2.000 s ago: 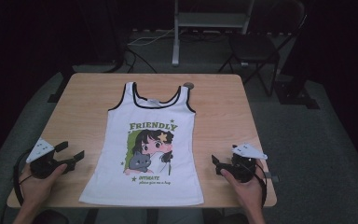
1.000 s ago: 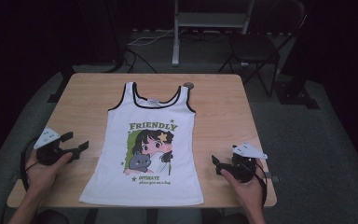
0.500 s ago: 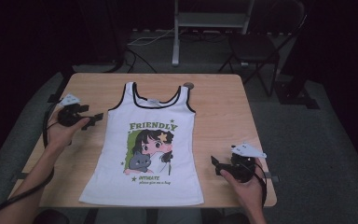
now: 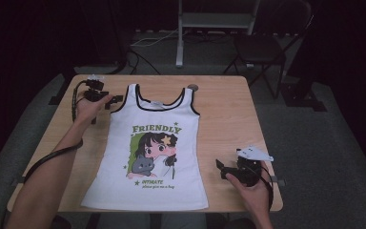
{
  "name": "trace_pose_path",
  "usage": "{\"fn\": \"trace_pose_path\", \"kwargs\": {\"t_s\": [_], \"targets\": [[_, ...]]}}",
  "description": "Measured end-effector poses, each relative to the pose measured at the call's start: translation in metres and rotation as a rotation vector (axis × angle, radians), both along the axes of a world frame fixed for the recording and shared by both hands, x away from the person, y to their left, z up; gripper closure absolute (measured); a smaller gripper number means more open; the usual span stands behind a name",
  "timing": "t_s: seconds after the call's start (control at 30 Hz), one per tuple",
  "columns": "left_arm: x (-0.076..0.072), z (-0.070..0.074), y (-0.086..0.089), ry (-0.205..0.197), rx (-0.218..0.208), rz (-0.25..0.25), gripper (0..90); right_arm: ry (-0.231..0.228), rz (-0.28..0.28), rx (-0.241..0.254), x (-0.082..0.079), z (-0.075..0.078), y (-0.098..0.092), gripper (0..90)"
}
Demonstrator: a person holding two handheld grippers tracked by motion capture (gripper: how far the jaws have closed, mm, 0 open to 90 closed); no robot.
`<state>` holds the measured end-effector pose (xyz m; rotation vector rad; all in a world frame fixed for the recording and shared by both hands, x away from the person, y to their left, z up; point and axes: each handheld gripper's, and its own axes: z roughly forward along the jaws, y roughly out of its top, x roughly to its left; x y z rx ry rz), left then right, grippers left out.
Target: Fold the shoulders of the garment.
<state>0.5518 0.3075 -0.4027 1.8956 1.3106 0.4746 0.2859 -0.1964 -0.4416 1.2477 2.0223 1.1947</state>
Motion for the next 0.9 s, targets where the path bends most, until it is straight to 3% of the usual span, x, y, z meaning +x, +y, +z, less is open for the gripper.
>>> {"fn": "trace_pose_path", "kwargs": {"t_s": [0.17,0.3,0.37,0.57,0.6,0.77,0.9], "targets": [[0.014,-0.001,-0.009,0.03,-0.014,0.006,20.5,-0.004,0.002,-0.009,-0.001,0.0,0.001,11.2],[0.023,-0.002,-0.019,0.051,-0.001,0.001,21.0,-0.006,0.008,-0.022,0.0,0.0,0.002,11.2],[0.027,-0.003,-0.023,0.051,0.004,0.02,32.8,-0.006,0.007,-0.025,-0.001,0.0,0.003,11.2],[0.034,-0.01,-0.023,0.078,-0.001,0.029,36.6,-0.004,0.013,-0.026,-0.001,0.0,0.003,11.2],[0.035,-0.011,-0.023,0.077,-0.026,0.023,40.6,-0.004,0.016,-0.032,-0.001,0.0,0.003,11.2],[0.037,-0.015,-0.026,0.087,-0.04,0.017,47.2,-0.004,0.024,-0.038,0.0,0.0,0.004,11.2],[0.039,-0.02,-0.03,0.103,-0.029,0.006,52.2,-0.002,0.024,-0.039,0.0,0.0,0.005,11.2]]}}
